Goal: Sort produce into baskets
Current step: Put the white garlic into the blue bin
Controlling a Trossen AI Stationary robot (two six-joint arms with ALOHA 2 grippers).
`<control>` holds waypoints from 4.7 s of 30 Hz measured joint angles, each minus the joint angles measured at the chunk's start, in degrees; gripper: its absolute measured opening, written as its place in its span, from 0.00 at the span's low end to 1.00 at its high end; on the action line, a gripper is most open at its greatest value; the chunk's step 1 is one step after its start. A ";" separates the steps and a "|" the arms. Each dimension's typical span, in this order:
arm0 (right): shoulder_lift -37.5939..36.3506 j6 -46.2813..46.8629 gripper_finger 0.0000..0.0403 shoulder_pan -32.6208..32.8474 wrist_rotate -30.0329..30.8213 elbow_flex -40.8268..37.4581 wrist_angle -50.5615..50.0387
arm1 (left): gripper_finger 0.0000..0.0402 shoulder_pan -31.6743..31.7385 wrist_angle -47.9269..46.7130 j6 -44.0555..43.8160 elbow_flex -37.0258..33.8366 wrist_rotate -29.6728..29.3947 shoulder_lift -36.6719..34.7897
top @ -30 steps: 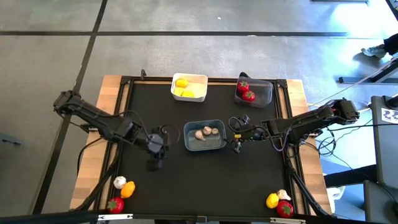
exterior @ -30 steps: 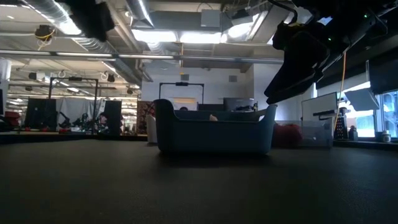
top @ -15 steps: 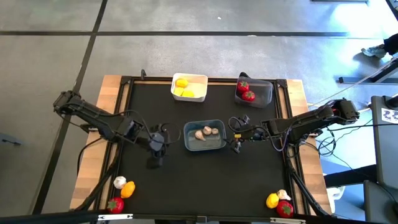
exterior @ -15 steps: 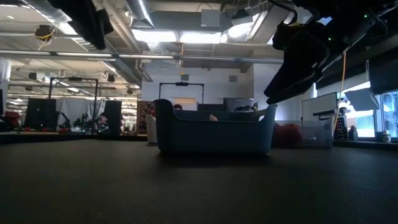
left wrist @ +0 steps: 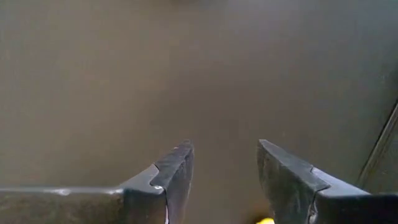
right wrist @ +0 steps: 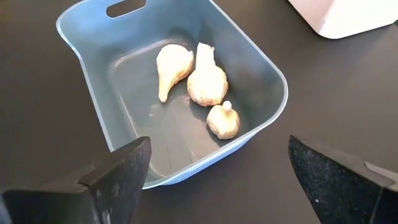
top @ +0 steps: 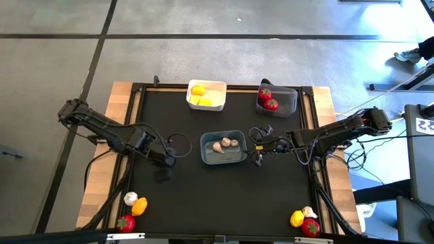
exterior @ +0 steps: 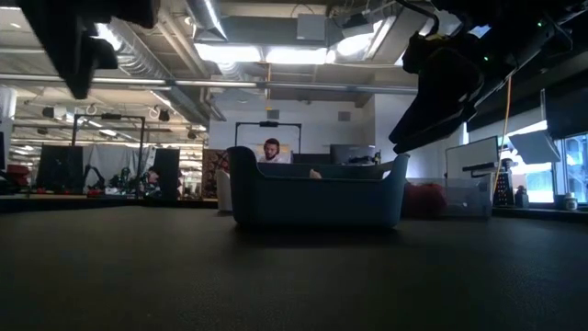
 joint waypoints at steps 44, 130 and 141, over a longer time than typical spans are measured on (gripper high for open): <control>0.00 -0.33 0.93 0.00 0.59 0.00 -0.13 | 0.42 -30.90 -1.50 -36.81 -5.63 15.25 0.02; 0.00 -0.26 0.93 0.00 2.32 0.00 -0.24 | 0.01 -13.87 15.52 1.78 -9.20 -15.96 -6.12; 0.00 -0.04 0.93 0.00 2.32 0.00 -0.11 | 0.02 0.23 33.59 24.83 -9.12 -17.61 -5.68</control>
